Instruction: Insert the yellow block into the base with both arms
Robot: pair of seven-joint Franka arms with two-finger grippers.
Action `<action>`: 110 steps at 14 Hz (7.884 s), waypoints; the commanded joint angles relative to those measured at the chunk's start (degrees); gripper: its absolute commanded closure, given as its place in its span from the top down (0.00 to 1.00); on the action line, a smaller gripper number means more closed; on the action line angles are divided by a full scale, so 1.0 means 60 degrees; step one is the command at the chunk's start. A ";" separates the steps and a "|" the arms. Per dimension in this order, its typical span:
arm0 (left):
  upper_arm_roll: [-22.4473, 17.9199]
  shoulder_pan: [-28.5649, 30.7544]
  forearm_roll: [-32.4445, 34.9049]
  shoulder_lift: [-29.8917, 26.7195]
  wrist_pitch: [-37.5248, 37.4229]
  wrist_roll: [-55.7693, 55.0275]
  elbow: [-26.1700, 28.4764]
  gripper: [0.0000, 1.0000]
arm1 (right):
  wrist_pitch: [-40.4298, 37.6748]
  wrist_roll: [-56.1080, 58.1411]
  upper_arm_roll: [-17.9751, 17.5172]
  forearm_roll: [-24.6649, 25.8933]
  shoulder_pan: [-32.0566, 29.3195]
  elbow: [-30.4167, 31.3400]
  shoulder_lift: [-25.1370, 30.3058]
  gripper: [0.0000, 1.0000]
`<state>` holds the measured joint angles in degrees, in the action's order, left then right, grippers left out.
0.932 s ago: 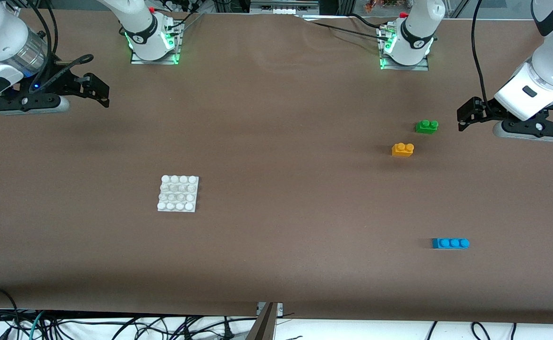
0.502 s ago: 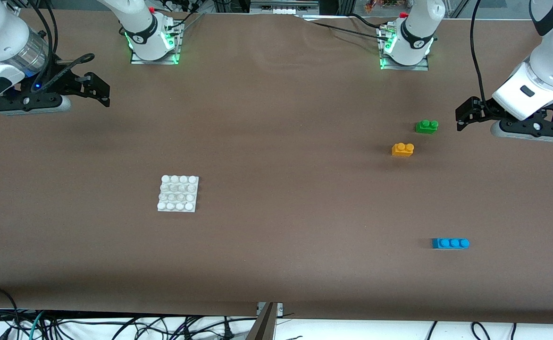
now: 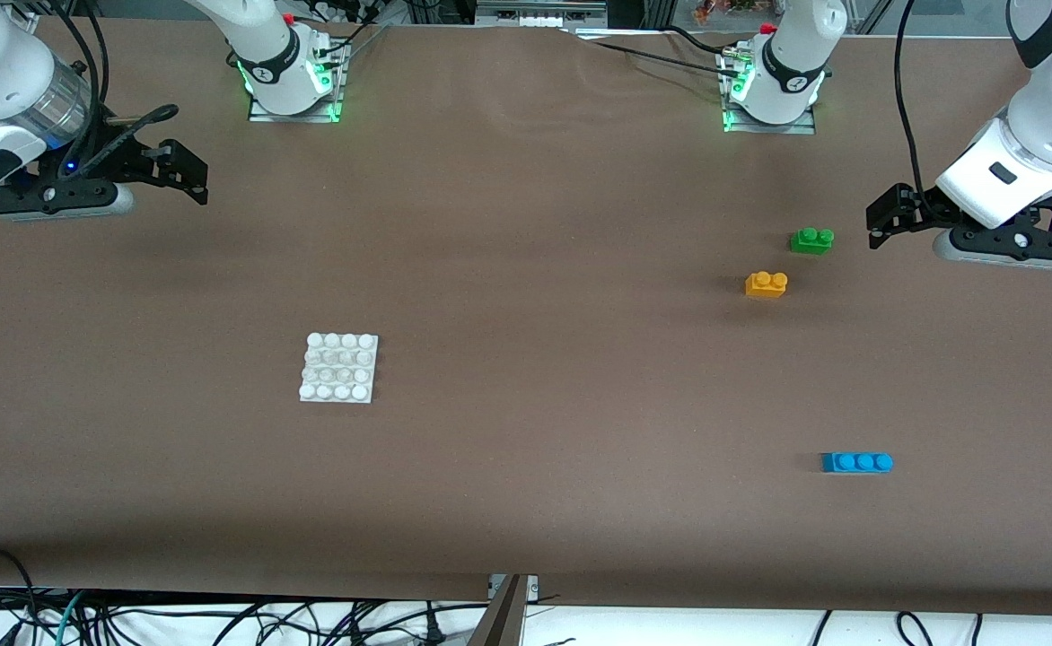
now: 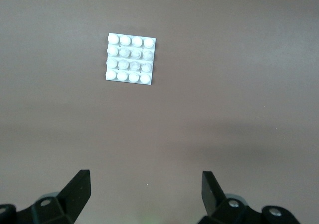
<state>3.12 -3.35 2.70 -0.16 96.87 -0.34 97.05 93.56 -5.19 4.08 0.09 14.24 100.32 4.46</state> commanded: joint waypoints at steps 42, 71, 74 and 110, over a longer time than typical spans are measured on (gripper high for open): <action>-0.0008 -0.0027 0.0107 -0.0047 -0.0061 -0.0002 -0.0033 1.00 | -0.0169 0.0221 -0.0036 0.0000 -0.0250 -0.0035 0.0018 0.99; 0.0138 -0.0027 0.0180 -0.0047 -0.0237 -0.0017 -0.0048 1.00 | 0.7798 -0.0907 -0.0827 -0.1025 -0.0543 0.1577 -0.5723 0.99; 0.0153 -0.0027 0.0180 -0.0032 -0.0252 -0.0017 -0.0062 1.00 | 0.8208 -0.0921 -0.0827 -0.1040 -0.0557 0.1577 -0.6031 0.98; 0.0065 0.0090 0.0195 -0.0017 -0.0266 0.0130 -0.0136 1.00 | 1.0583 -0.5094 -0.1354 -0.1450 0.3220 -0.0559 -0.8403 0.72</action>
<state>3.40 -2.99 2.70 -0.16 96.14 -0.34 97.05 156.27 -32.76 -4.16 -8.81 31.03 102.18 -40.94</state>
